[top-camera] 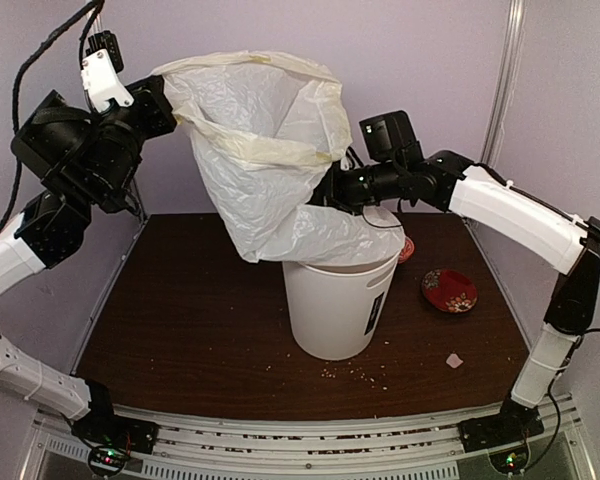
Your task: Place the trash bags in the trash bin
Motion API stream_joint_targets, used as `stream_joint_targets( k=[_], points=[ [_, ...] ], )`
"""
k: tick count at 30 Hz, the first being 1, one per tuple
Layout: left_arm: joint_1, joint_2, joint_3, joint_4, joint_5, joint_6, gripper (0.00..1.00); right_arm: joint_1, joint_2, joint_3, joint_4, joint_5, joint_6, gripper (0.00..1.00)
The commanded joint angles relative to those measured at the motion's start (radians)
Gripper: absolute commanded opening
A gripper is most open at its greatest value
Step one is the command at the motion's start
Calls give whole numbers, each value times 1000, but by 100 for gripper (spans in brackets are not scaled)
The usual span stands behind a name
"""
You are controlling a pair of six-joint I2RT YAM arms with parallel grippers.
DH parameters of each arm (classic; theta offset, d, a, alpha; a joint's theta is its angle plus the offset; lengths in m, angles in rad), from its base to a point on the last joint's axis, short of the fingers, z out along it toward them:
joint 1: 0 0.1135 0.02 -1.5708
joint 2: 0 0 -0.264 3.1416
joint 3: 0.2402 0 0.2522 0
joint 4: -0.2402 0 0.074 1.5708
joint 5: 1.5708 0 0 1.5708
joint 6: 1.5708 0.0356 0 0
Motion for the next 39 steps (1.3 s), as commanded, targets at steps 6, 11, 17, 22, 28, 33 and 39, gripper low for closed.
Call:
stream_joint_targets(
  k=[6, 11, 17, 22, 28, 33, 39],
  points=[
    [31, 30, 13, 84, 47, 29, 0, 53, 35, 38, 48, -21, 85, 49],
    [46, 80, 30, 107, 115, -14, 0, 3, -28, 35, -55, 78, 67, 47],
    [49, 153, 67, 176, 275, -106, 0, -32, -107, 27, -146, 127, 22, 51],
    [54, 237, 105, 232, 332, -139, 0, -39, -165, -6, -161, 127, 15, 54],
    [98, 262, 139, 268, 393, -165, 0, -79, -249, -8, -228, 186, -10, 52],
    [225, 288, 190, 231, 584, -327, 0, -99, -245, -19, -284, 222, -58, 48],
    [255, 436, 370, 177, 727, -375, 0, -85, -281, -37, -363, 273, -116, 46]
  ],
)
